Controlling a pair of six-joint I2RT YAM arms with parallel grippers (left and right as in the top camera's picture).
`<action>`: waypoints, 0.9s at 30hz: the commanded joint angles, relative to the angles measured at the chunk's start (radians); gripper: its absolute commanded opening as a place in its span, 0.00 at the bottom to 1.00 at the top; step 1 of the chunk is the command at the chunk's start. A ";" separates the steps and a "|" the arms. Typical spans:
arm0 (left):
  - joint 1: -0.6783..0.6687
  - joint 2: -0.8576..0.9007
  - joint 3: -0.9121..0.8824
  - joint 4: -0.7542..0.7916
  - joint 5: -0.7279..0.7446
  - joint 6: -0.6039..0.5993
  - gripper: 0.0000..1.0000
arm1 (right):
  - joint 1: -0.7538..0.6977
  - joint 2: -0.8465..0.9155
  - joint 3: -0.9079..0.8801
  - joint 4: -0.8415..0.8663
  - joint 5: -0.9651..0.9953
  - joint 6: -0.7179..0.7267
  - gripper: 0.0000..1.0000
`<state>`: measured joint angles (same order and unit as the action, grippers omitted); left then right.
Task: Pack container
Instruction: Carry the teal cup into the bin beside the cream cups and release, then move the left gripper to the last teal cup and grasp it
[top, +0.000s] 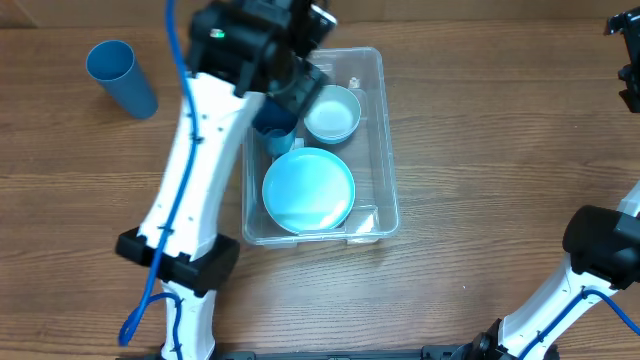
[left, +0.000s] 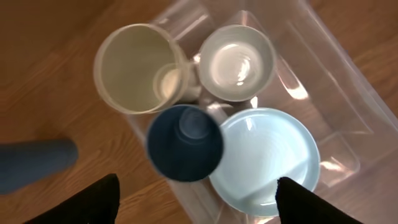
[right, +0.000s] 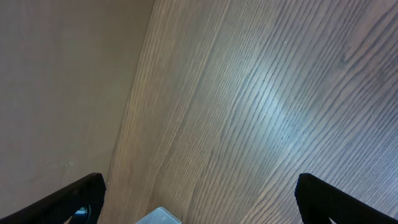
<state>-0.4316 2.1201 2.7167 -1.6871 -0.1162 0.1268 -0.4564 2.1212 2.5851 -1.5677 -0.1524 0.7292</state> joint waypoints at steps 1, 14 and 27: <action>0.190 -0.048 0.028 0.001 -0.050 -0.071 1.00 | -0.002 -0.008 0.012 0.002 0.005 0.004 1.00; 0.731 0.137 0.000 0.167 0.394 -0.060 1.00 | -0.002 -0.008 0.012 0.002 0.005 0.004 1.00; 0.664 0.330 0.000 0.330 0.383 0.132 0.97 | -0.002 -0.008 0.012 0.002 0.004 0.004 1.00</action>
<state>0.2367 2.4489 2.7098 -1.3640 0.2844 0.2176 -0.4564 2.1212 2.5851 -1.5673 -0.1524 0.7292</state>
